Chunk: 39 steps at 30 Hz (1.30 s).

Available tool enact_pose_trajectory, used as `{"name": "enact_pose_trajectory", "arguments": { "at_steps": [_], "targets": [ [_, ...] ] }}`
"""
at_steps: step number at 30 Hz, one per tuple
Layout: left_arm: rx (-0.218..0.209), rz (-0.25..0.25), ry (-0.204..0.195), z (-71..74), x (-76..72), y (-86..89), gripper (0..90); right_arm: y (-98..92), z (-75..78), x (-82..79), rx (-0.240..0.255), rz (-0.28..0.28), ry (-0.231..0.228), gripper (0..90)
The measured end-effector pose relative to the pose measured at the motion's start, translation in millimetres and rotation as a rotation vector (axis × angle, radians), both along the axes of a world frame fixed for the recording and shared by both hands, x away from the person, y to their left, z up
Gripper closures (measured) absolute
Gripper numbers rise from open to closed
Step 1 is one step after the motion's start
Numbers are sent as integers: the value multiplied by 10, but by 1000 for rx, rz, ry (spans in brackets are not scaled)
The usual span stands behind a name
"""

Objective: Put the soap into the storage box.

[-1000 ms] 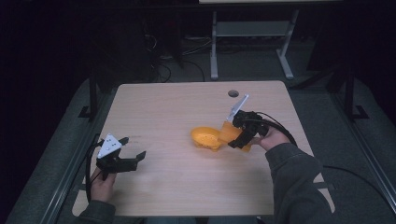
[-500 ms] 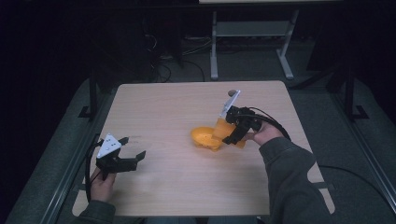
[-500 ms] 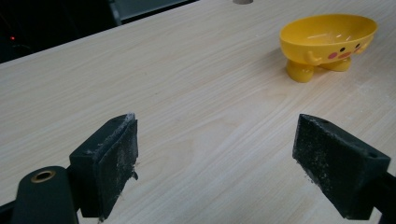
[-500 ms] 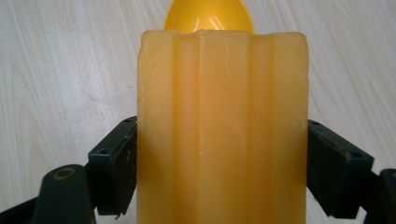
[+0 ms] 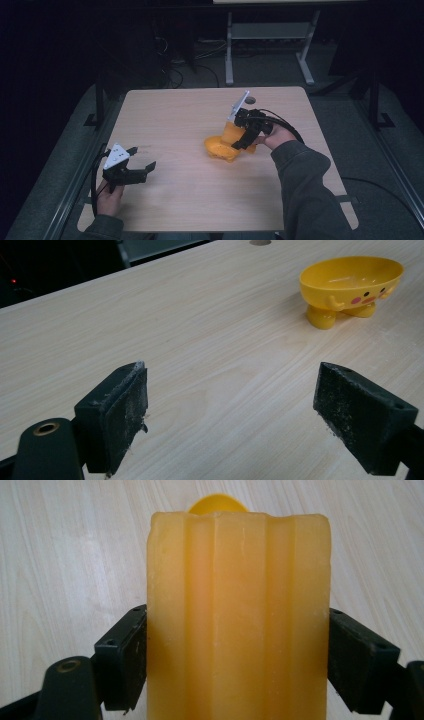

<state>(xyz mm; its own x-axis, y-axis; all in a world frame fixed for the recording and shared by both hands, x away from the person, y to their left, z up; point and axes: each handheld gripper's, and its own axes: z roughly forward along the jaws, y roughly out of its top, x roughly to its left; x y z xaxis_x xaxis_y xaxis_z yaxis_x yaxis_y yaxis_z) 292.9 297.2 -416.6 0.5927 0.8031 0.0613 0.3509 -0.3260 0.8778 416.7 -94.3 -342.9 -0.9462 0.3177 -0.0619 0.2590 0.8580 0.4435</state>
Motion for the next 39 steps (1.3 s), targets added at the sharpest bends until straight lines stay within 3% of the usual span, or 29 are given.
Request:
{"name": "enact_pose_trajectory", "arguments": {
  "at_steps": [14,17,39],
  "targets": [
    [-5,0,-2,-1,4,1,134,152,55,75,-9,27,-3,207],
    [-2,-1,0,0,2,-1,134,218,22,96,-33,37,1,207],
    [-11,2,-6,0,6,7,134,431,-179,206,-55,63,42,207]
  ]
}}
